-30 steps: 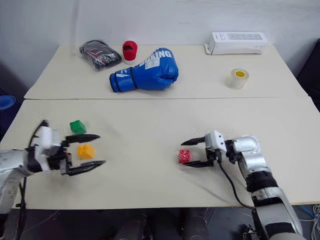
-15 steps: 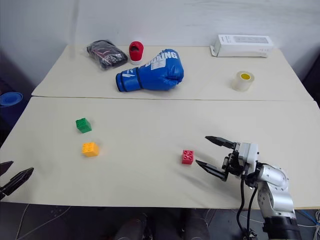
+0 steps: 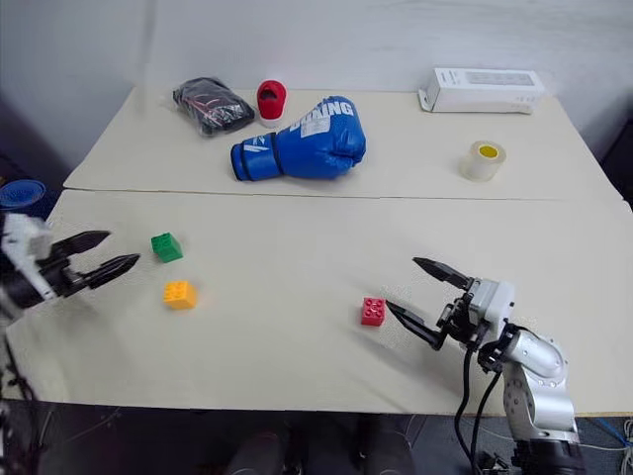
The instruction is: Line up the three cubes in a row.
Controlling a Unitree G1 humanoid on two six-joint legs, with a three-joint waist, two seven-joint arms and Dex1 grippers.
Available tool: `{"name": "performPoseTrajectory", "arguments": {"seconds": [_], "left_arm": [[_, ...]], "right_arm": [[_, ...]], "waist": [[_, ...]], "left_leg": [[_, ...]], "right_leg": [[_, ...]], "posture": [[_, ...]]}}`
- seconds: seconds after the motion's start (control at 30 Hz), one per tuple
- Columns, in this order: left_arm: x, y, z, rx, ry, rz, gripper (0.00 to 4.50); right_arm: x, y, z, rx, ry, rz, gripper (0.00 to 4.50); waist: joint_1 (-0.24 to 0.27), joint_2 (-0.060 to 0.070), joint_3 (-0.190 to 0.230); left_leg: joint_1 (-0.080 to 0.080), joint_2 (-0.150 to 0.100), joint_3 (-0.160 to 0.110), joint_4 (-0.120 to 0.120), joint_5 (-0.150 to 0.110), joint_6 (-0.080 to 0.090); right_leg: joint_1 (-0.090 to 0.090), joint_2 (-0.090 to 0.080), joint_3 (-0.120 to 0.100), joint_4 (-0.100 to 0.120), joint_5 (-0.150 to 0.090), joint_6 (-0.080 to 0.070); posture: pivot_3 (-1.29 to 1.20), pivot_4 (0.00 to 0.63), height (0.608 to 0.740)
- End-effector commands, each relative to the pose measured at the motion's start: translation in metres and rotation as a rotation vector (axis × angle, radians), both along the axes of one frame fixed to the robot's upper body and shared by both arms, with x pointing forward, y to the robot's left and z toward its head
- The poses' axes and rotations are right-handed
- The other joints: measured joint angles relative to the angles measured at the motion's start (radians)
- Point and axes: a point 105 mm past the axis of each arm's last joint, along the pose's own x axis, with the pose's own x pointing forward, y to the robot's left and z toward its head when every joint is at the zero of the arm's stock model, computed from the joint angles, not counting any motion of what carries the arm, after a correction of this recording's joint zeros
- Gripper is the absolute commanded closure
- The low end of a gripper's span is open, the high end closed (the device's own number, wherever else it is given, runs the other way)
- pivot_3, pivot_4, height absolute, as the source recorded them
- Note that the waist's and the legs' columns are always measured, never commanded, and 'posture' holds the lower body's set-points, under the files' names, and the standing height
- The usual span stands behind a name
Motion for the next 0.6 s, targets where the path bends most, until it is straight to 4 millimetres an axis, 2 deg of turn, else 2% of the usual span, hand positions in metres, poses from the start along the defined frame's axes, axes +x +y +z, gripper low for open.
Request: {"name": "performPoseTrajectory", "arguments": {"seconds": [0.03,0.2,0.37,0.47,0.6], "left_arm": [[0.007,0.0,-0.004,0.099,0.042,-0.065,0.0],[0.021,-0.014,-0.011,0.182,0.097,-0.15,0.0],[0.027,-0.015,-0.01,0.194,0.12,-0.142,0.0],[0.028,-0.018,-0.011,0.195,0.125,-0.157,0.56],[0.029,-0.023,-0.013,0.196,0.131,-0.172,1.78]], "right_arm": [[-0.007,-0.01,0.012,-0.02,-0.06,-0.034,0.03],[-0.019,-0.016,0.014,-0.027,-0.067,-0.076,0.03],[-0.031,-0.015,0.012,-0.037,-0.063,-0.096,0.03],[-0.033,-0.018,0.011,-0.041,-0.059,-0.114,0.0],[-0.034,-0.016,0.011,-0.047,-0.053,-0.115,0.0]], "waist": [[-0.011,0.0,0.0],[-0.014,-0.001,0.0],[-0.011,-0.001,0.0],[-0.012,-0.001,0.0],[-0.011,-0.001,0.0]], "left_leg": [[0.0,0.0,0.001,0.0,0.0,0.0],[0.0,0.002,0.006,0.0,-0.001,0.0],[0.002,0.003,0.007,0.0,0.0,0.0],[0.001,0.003,0.007,0.0,0.0,0.0],[0.001,0.003,0.007,0.0,0.0,0.0]], "right_leg": [[0.0,0.001,-0.001,0.0,0.0,0.0],[-0.002,0.009,0.0,0.0,0.001,0.001],[-0.002,0.009,0.002,0.001,0.001,0.001],[-0.003,0.009,0.003,0.001,0.001,0.001],[-0.003,0.009,0.003,0.002,0.001,0.001]], "posture": [[0.0,0.15,0.74],[0.0,0.15,0.74],[0.0,0.15,0.74],[0.0,0.15,0.74],[0.0,0.15,0.74]]}}
